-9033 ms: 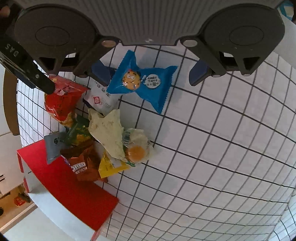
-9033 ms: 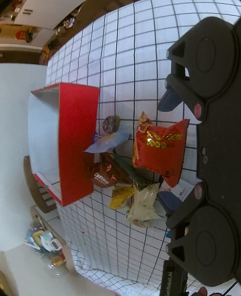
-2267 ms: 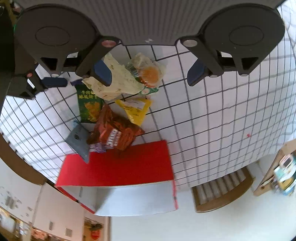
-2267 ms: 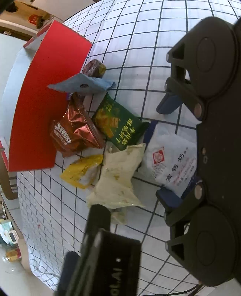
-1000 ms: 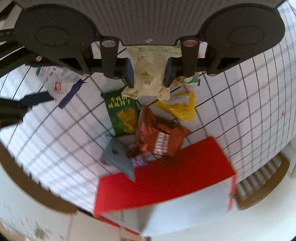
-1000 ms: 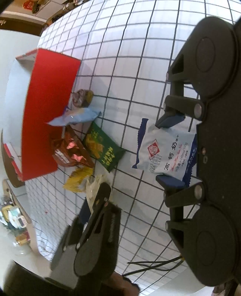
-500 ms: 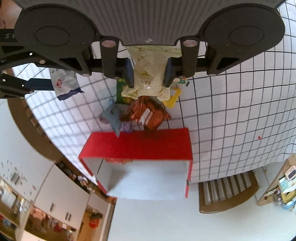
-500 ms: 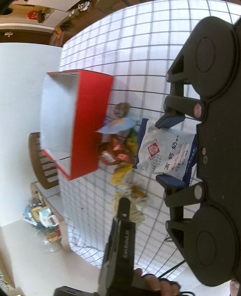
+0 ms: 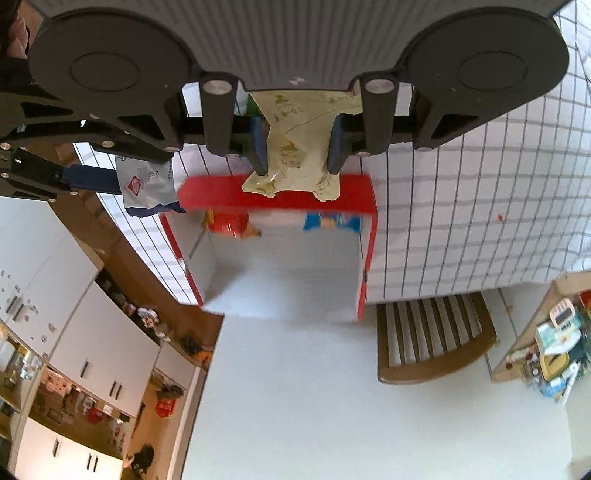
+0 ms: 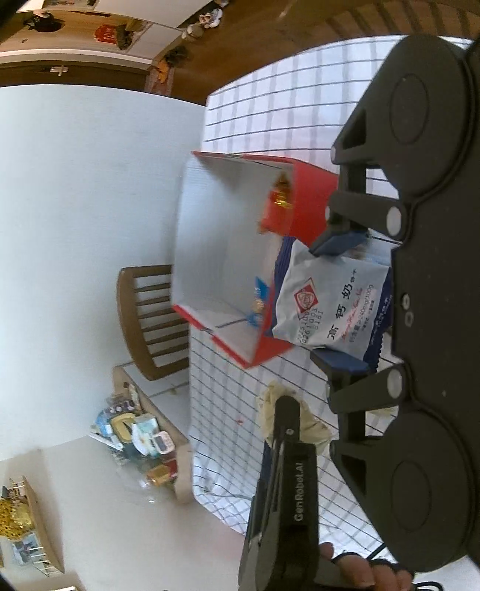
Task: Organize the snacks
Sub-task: 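Carry both packets into the red box and open both grippers, then withdraw both grippers and reach toward the orange pastry and green cracker packet, then grasp the orange pastry with the left gripper while the right grasps the green cracker packet, then carry the pastry and cracker packet into the red box and open both grippers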
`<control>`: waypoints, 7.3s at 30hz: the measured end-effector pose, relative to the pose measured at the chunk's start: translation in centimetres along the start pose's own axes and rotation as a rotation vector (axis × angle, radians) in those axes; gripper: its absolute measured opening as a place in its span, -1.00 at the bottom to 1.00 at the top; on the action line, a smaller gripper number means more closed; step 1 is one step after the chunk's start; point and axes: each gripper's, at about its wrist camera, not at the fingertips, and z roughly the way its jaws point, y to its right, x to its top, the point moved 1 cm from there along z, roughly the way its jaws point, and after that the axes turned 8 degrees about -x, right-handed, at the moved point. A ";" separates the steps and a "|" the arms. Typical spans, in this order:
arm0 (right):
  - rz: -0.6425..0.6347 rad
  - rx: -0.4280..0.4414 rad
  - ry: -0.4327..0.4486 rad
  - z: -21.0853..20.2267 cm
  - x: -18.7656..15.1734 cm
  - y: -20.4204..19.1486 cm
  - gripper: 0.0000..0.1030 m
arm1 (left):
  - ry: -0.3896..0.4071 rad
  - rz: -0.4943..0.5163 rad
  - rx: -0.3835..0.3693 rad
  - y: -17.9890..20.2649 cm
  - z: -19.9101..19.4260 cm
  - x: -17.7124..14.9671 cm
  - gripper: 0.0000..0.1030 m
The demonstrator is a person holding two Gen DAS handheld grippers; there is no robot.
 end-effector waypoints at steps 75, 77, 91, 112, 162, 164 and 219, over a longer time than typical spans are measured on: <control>-0.004 -0.059 -0.076 8.3 6.6 4.7 0.52 | -0.072 0.004 0.097 0.2 7.6 6.6 0.08; -0.004 -0.050 -0.060 7.3 6.3 4.2 0.55 | -0.055 0.010 0.092 0.2 6.4 6.1 0.08; -0.001 0.013 0.013 1.5 3.1 0.7 0.67 | 0.028 0.018 0.049 -0.5 -0.4 1.6 0.31; 0.016 0.050 -0.020 0.0 -3.1 -2.7 0.99 | 0.104 -0.144 -0.016 -7.0 -6.0 -6.8 0.92; 0.051 -0.172 -0.315 12.9 -11.4 -4.0 -0.13 | -0.320 -0.357 0.175 -14.8 7.2 -16.0 0.05; 0.052 -0.155 -0.315 11.9 -11.9 -3.9 -0.13 | -0.319 -0.352 0.172 -14.4 7.1 -16.3 0.05; 0.065 -0.061 -0.118 12.7 8.7 7.1 -0.13 | -0.143 -0.055 0.177 -2.1 13.2 10.9 0.04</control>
